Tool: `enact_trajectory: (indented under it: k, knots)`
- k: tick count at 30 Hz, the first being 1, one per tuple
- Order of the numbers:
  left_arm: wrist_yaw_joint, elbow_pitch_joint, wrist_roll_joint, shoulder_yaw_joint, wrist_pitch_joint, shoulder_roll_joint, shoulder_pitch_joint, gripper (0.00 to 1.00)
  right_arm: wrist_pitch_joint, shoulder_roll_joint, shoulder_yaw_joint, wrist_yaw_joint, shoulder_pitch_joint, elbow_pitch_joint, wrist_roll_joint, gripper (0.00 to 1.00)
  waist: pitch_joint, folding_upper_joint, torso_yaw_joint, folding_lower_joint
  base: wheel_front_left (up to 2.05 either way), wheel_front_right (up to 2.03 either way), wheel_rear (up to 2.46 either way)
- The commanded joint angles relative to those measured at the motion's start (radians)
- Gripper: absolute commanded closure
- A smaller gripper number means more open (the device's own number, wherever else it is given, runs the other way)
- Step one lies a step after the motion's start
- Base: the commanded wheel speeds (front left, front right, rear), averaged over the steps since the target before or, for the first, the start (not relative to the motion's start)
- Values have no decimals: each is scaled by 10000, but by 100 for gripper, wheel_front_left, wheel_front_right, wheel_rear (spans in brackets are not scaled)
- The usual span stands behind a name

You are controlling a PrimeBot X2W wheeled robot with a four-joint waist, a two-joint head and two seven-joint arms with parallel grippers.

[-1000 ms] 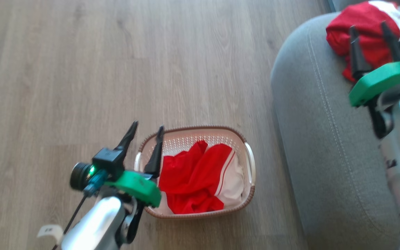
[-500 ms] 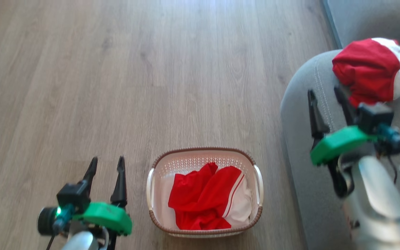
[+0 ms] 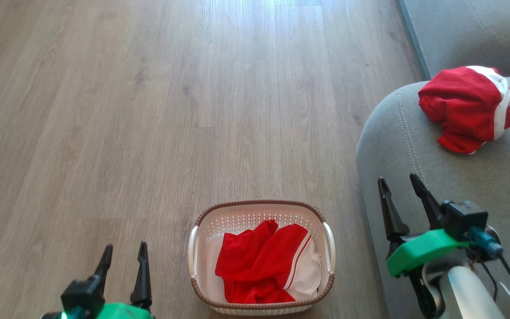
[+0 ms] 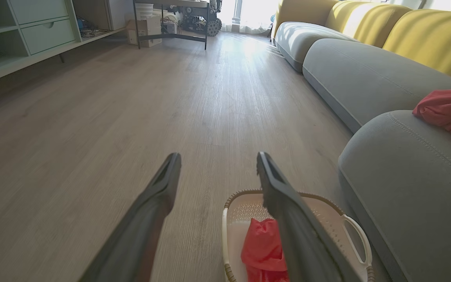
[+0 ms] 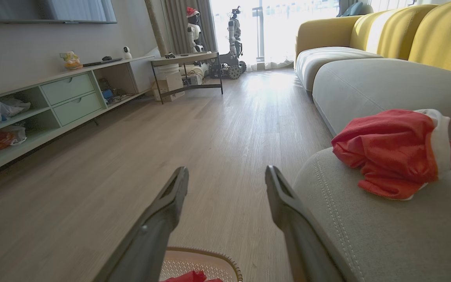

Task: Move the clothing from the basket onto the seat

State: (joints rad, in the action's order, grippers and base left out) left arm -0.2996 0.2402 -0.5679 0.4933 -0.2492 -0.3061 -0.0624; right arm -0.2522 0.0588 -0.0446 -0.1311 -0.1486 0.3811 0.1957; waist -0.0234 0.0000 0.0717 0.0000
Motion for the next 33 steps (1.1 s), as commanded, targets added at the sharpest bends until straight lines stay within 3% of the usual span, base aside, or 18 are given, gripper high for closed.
enact_trajectory:
  k: [1, 14, 33]
  knots:
    - [-25, -327, 136, -494, -124, -288, -171, 0, -93, -83, -234, 4, -154, -466, 37, 0, -16, 0, 6, 0, 0, 0, 0]
    - [76, -569, 346, -792, -125, -252, 310, 0, -39, -84, -66, 4, 850, -1168, 72, 0, -190, 0, 11, 0, 0, 0, 0]
    - [171, -561, 442, -921, -126, -247, 421, 0, -30, -85, -55, 4, 926, -1161, 122, 0, -207, 0, -49, 0, 0, 0, 0]
